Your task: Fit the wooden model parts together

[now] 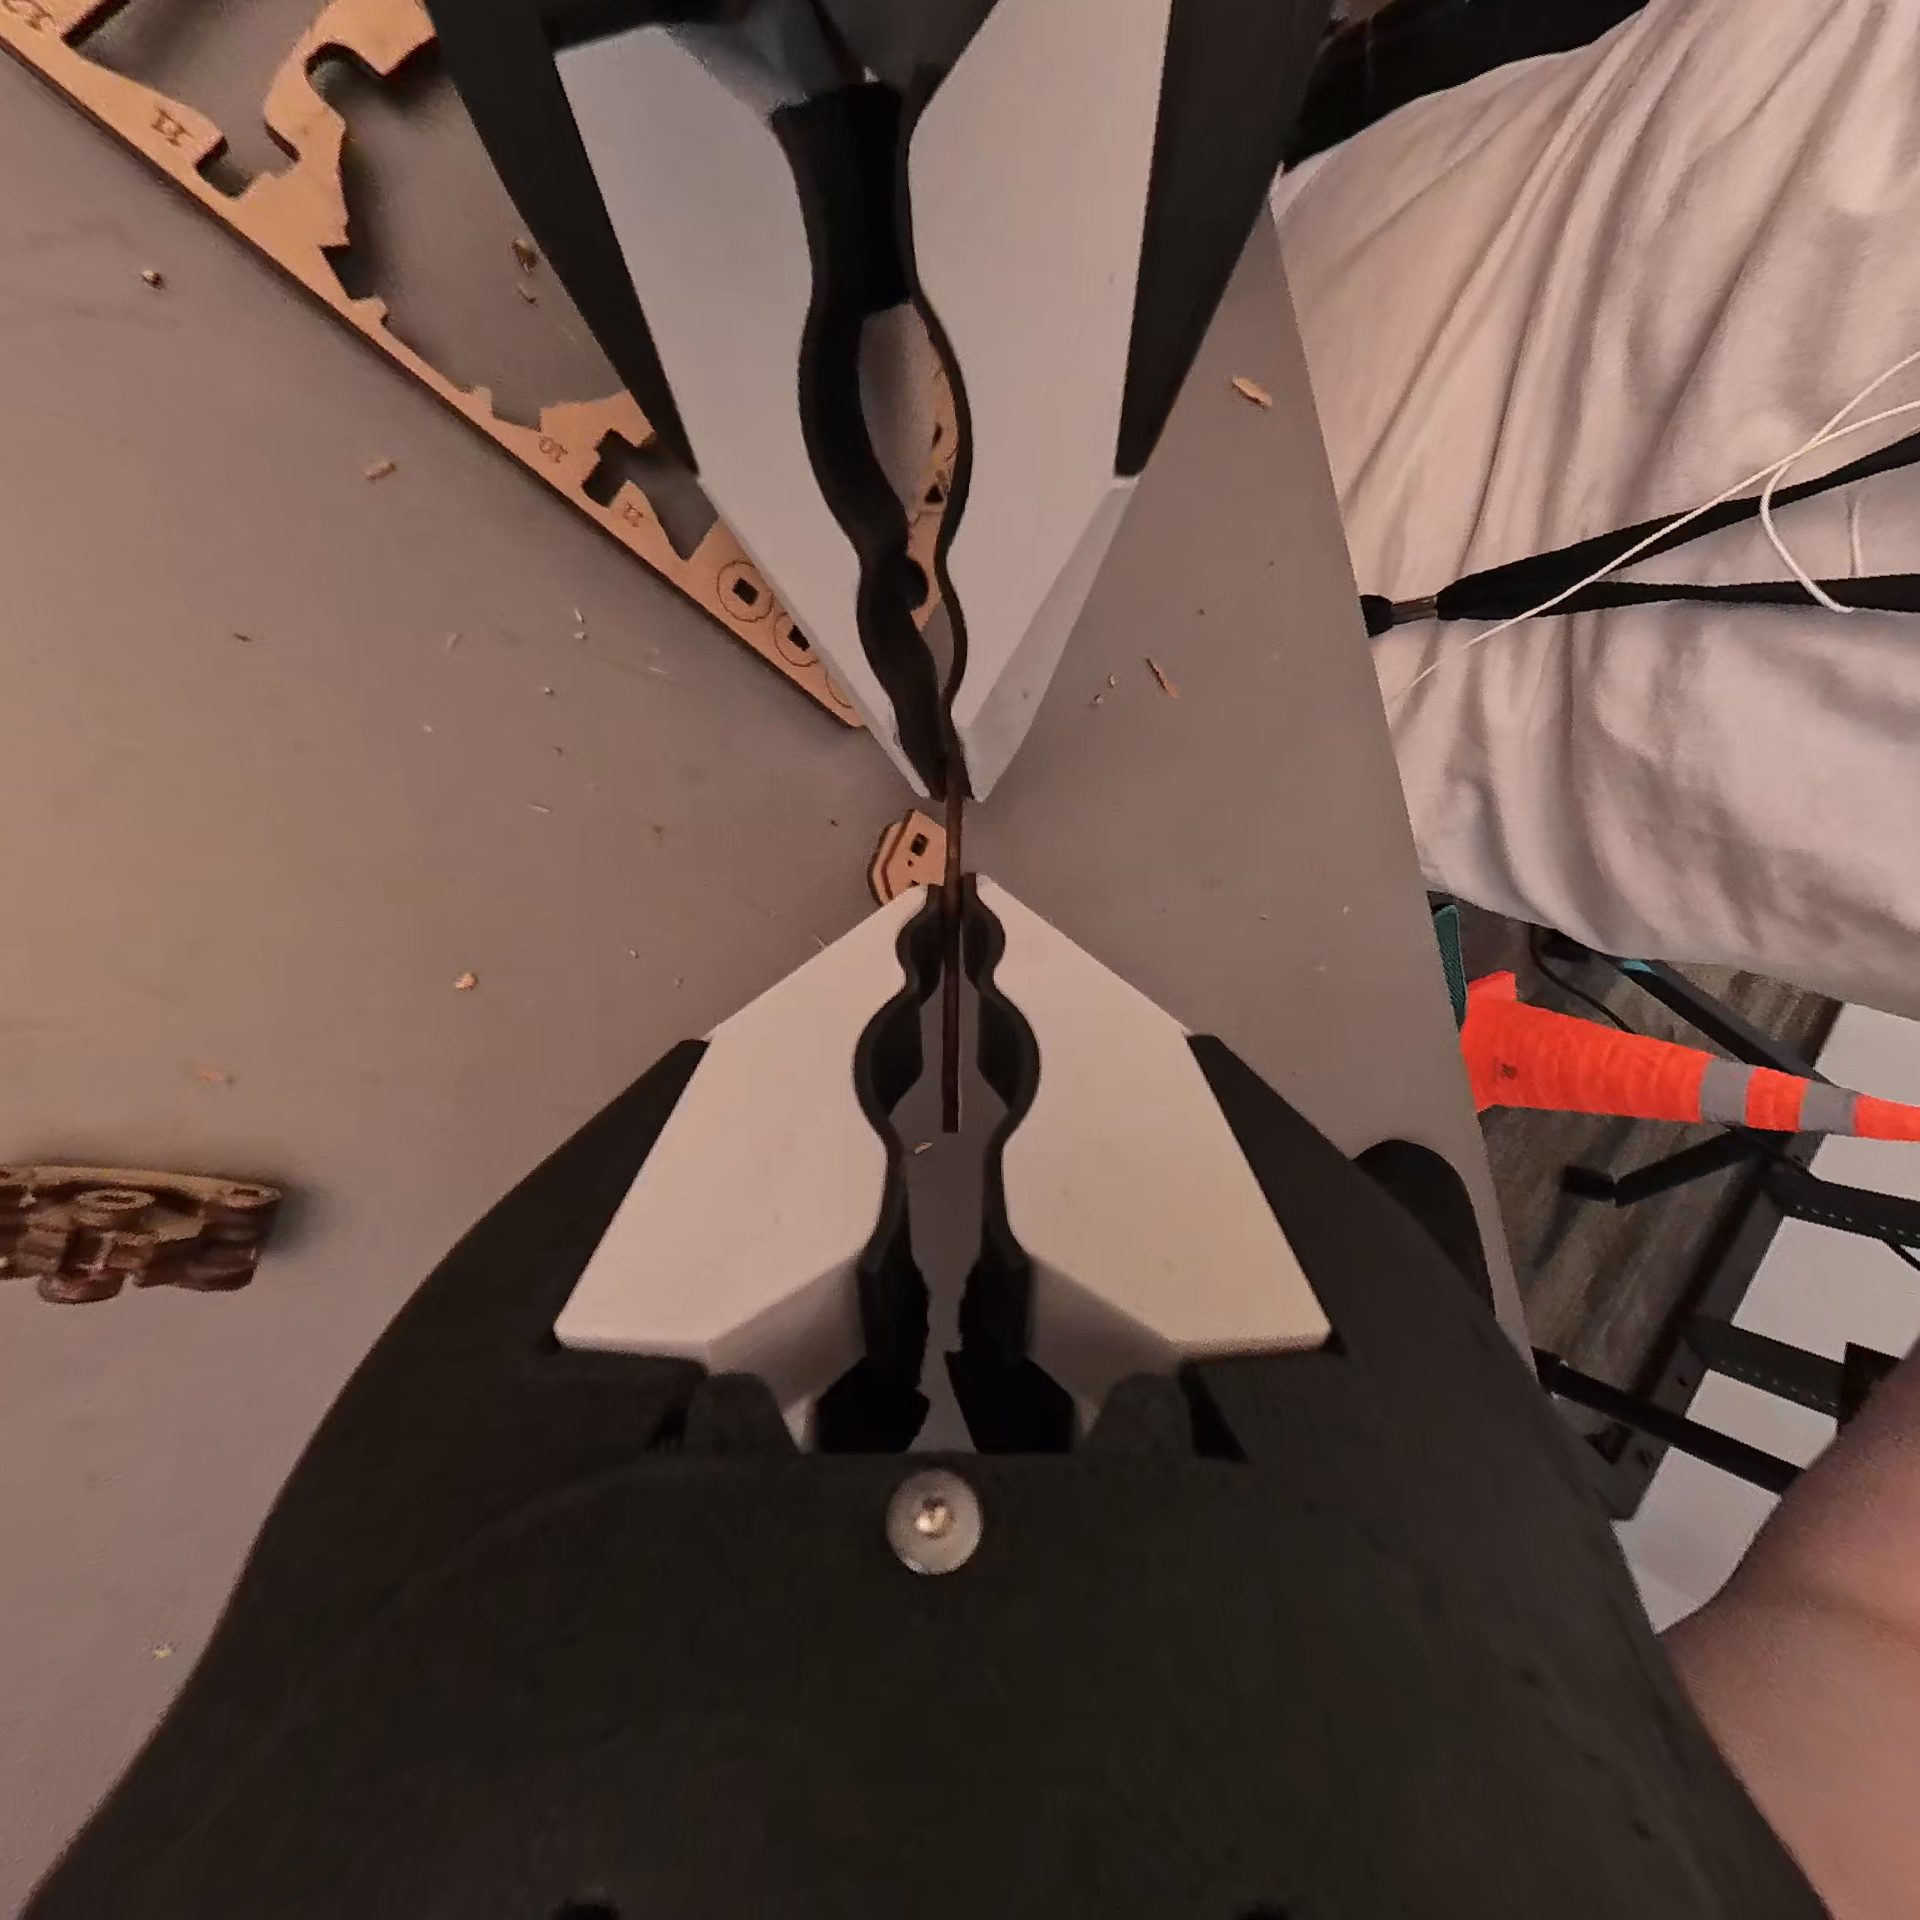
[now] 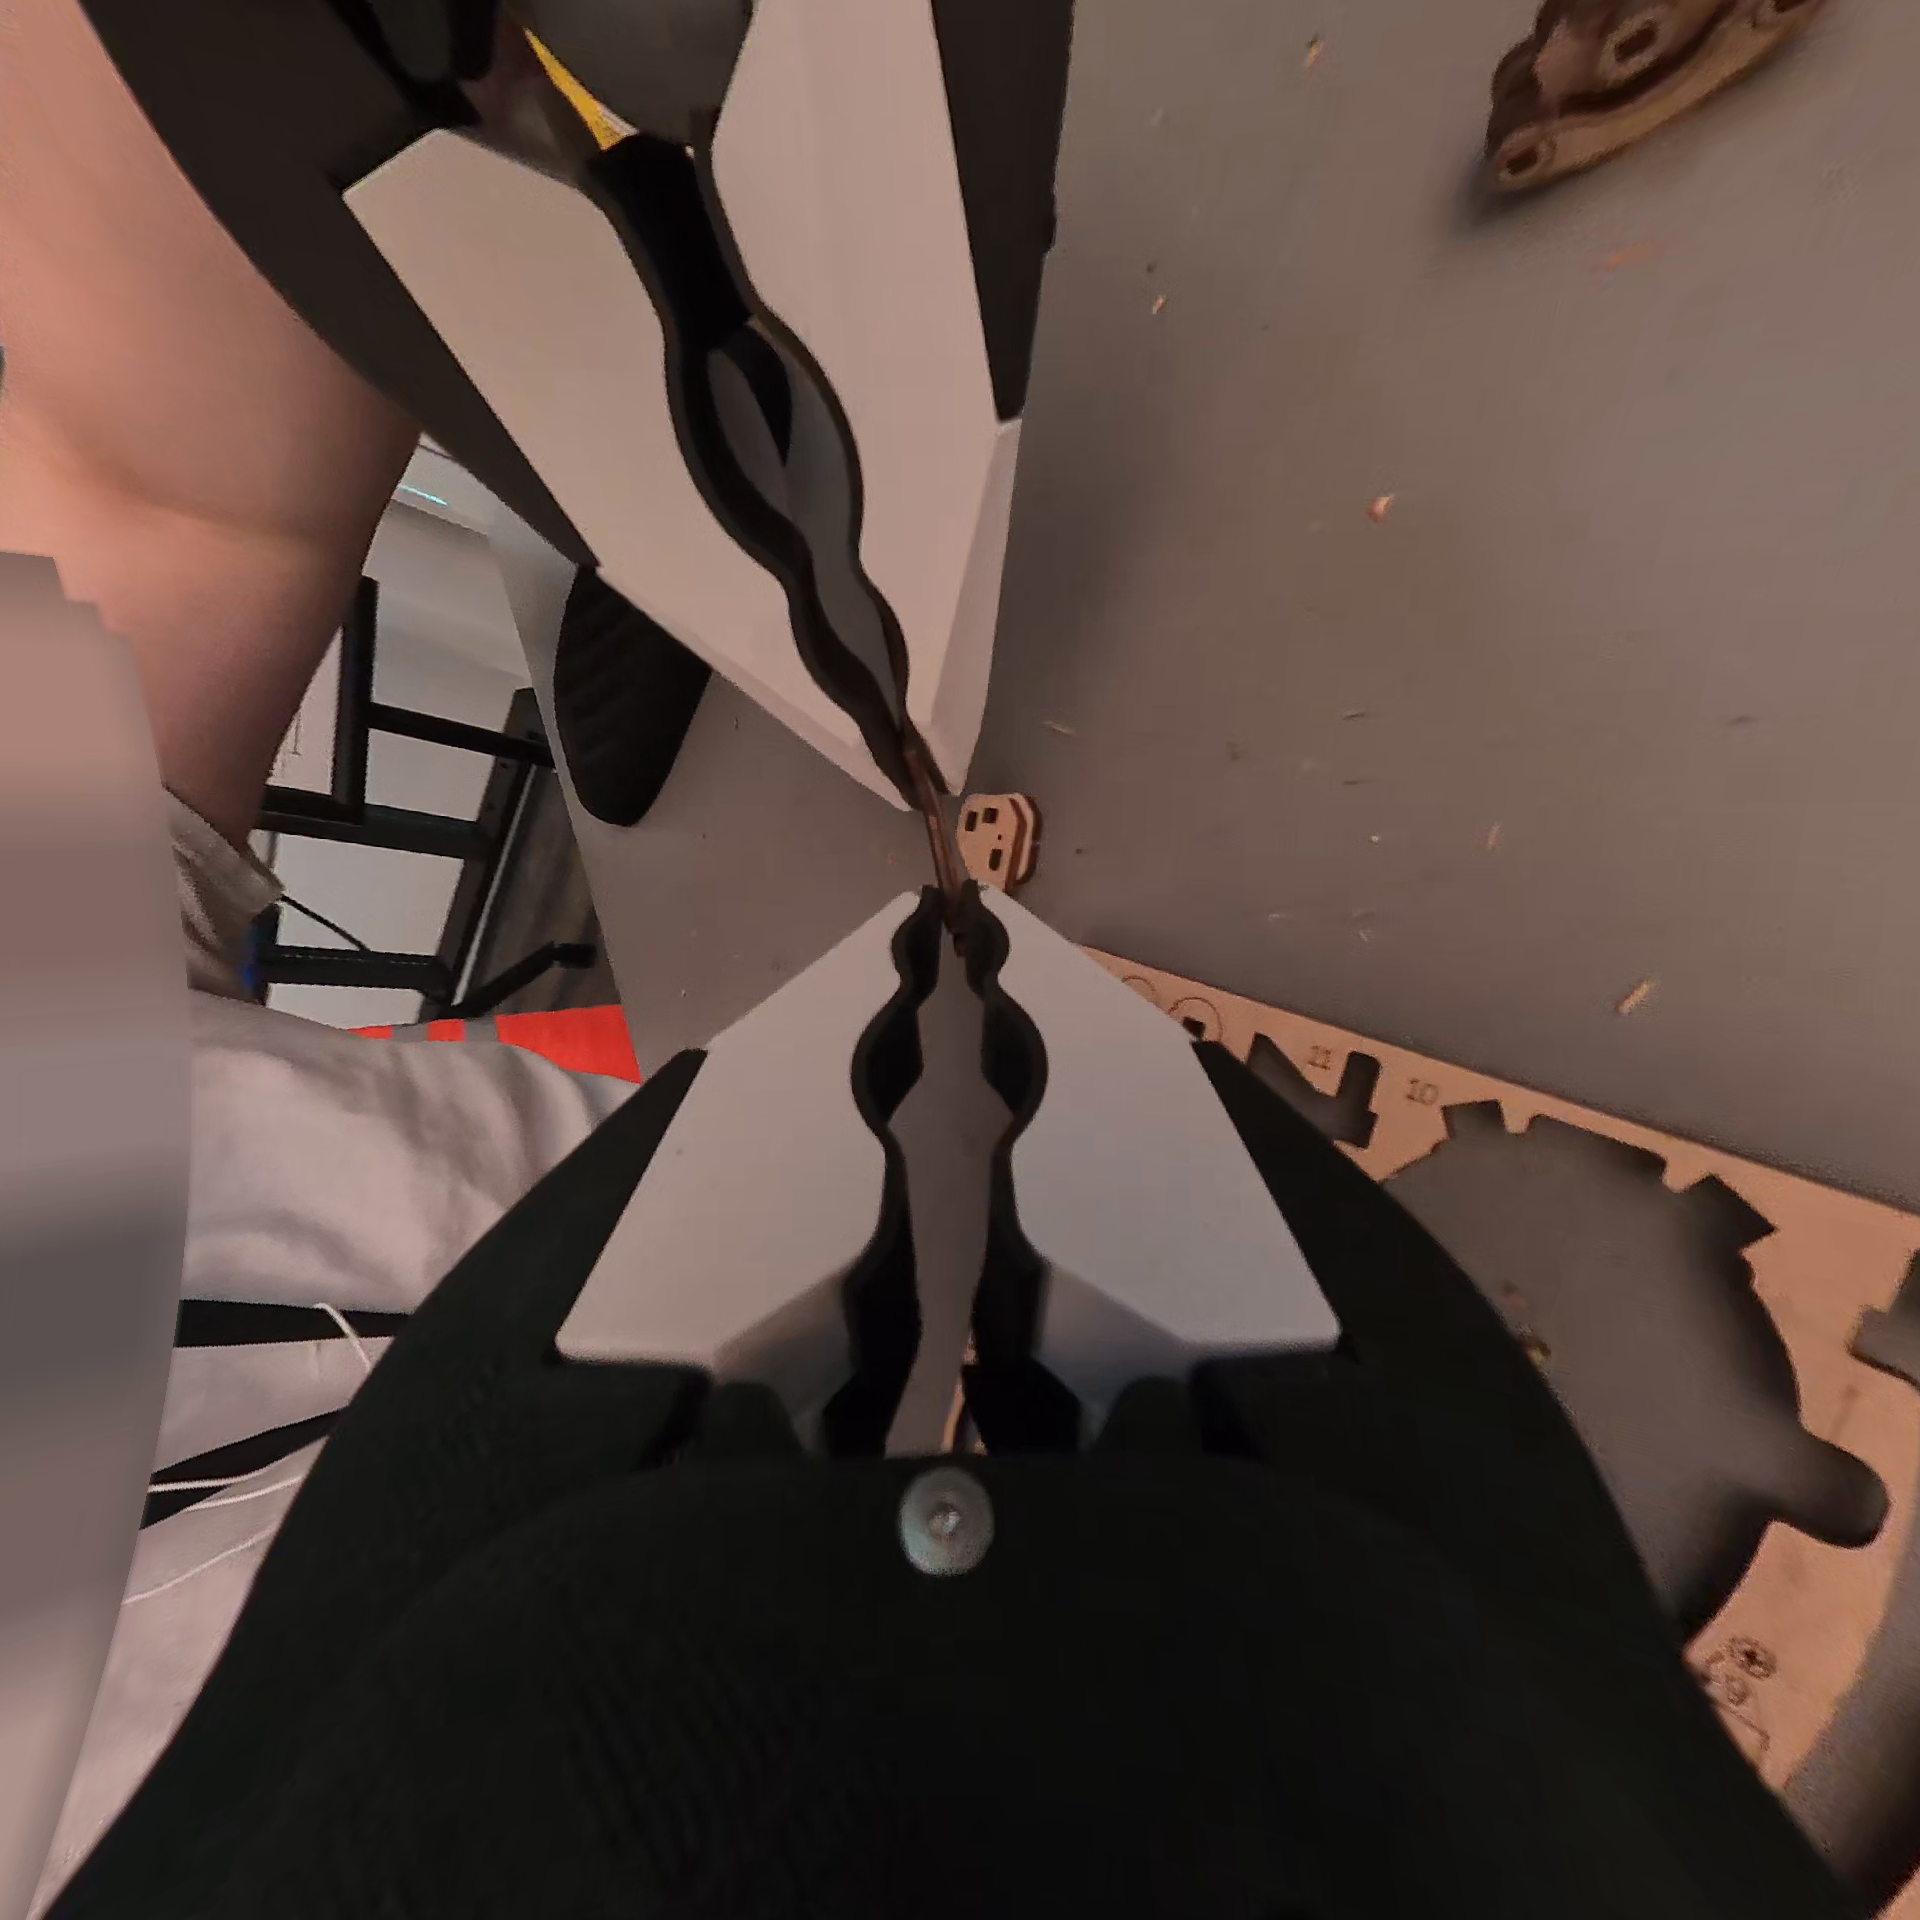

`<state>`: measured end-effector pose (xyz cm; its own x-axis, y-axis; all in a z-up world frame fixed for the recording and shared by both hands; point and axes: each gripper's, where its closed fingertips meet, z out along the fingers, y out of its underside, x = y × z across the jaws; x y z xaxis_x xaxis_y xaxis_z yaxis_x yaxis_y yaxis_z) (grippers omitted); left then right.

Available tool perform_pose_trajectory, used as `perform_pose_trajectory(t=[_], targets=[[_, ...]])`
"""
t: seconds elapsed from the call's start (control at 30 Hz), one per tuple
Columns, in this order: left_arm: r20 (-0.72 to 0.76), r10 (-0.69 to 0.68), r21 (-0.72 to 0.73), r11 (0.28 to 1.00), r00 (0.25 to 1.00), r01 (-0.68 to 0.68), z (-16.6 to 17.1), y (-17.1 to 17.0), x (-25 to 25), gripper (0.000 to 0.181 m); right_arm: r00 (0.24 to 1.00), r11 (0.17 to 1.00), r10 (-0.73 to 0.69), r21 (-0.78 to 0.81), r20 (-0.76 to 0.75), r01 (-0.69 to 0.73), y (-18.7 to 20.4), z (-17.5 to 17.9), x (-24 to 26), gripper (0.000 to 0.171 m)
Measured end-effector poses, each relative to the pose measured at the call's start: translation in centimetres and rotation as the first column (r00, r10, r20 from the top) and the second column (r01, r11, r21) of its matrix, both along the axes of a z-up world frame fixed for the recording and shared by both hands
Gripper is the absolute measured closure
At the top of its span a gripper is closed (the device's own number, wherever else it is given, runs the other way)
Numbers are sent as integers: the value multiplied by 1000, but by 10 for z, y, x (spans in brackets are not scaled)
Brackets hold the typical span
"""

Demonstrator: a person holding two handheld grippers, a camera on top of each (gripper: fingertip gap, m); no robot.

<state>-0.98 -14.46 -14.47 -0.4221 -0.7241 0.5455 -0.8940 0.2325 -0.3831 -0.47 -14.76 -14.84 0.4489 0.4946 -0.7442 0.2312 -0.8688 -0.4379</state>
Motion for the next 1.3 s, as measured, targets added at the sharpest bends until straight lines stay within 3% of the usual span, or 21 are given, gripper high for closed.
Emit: perform_pose_trajectory(t=[0.2, 0.33, 0.77, 1.3], targets=[[37, 54, -4, 999, 998, -53, -1, 4, 8, 162, 999, 997, -41, -71, -16, 40, 2, -2, -1, 170], [93, 82, 28, 996, 992, -85, 0, 11, 11, 166, 996, 991, -75, -111, -50, 69, 7, 0, 2, 170], [79, 40, 141, 989, 996, -51, -15, 10, 10, 165, 998, 981, -57, -185, -33, 50, 6, -7, 0, 170], [137, -15, 209, 978, 990, -14, -16, 9, 6, 169, 989, 996, -35, -74, 142, 46, 5, -8, -1, 170]])
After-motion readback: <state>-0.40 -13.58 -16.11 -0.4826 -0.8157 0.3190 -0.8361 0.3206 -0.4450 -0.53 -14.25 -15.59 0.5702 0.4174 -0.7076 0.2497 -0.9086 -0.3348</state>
